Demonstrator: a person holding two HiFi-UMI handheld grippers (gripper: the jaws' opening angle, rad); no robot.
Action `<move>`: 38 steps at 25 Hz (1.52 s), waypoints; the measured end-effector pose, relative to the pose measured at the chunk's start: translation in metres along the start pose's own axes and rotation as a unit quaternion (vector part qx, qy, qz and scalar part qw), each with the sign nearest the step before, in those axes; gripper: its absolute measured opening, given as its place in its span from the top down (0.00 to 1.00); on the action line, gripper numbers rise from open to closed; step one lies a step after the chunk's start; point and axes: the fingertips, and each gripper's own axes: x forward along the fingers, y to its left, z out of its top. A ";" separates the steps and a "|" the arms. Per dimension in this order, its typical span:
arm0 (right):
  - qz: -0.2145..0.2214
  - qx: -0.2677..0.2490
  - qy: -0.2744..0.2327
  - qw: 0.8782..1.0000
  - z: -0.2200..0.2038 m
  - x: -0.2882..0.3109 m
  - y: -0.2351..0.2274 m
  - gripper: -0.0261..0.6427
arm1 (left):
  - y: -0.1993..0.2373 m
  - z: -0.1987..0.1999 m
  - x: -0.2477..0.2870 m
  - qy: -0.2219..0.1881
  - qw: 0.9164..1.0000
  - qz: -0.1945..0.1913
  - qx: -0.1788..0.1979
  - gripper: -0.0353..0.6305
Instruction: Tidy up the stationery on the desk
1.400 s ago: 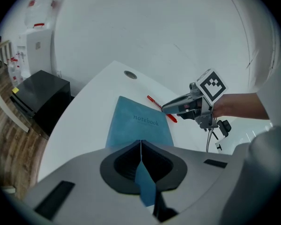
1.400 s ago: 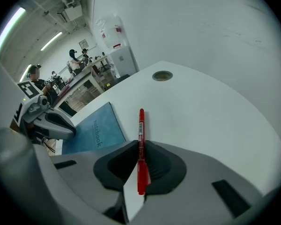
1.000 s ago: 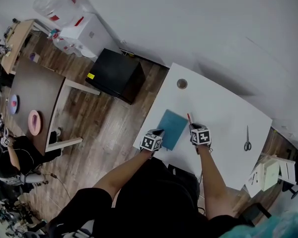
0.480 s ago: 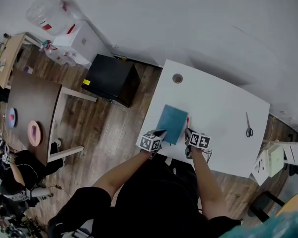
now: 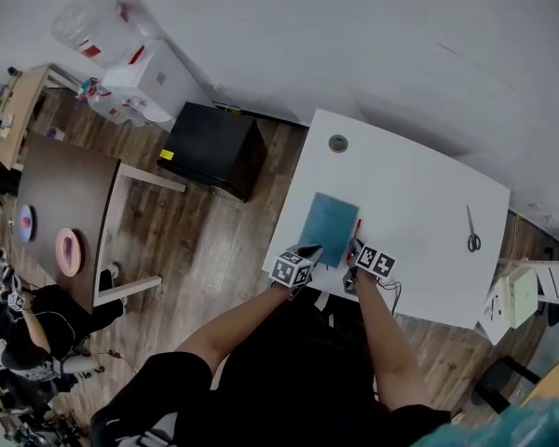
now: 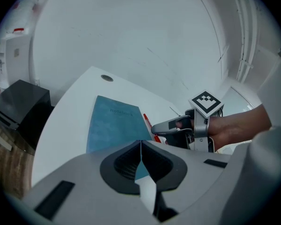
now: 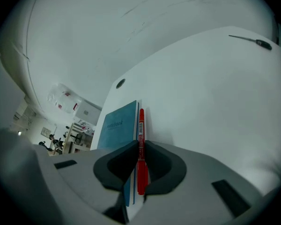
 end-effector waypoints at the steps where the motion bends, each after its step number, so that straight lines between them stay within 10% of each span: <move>1: -0.001 0.003 0.001 1.000 -0.001 0.002 -0.001 0.87 | -0.001 -0.001 0.000 0.000 1.000 -0.001 -0.001 0.92; 13: 0.004 0.046 -0.022 0.999 0.000 0.002 0.000 0.87 | 0.006 -0.004 -0.006 0.015 1.000 -0.001 0.007 0.92; 30: 0.017 -0.101 -0.057 0.993 -0.003 -0.064 0.027 0.89 | -0.024 -0.015 -0.017 0.011 0.998 -0.055 0.021 0.92; 38: -0.010 -0.157 -0.083 0.984 0.000 -0.138 -0.033 0.90 | -0.079 -0.014 0.009 0.004 0.995 -0.072 0.062 0.92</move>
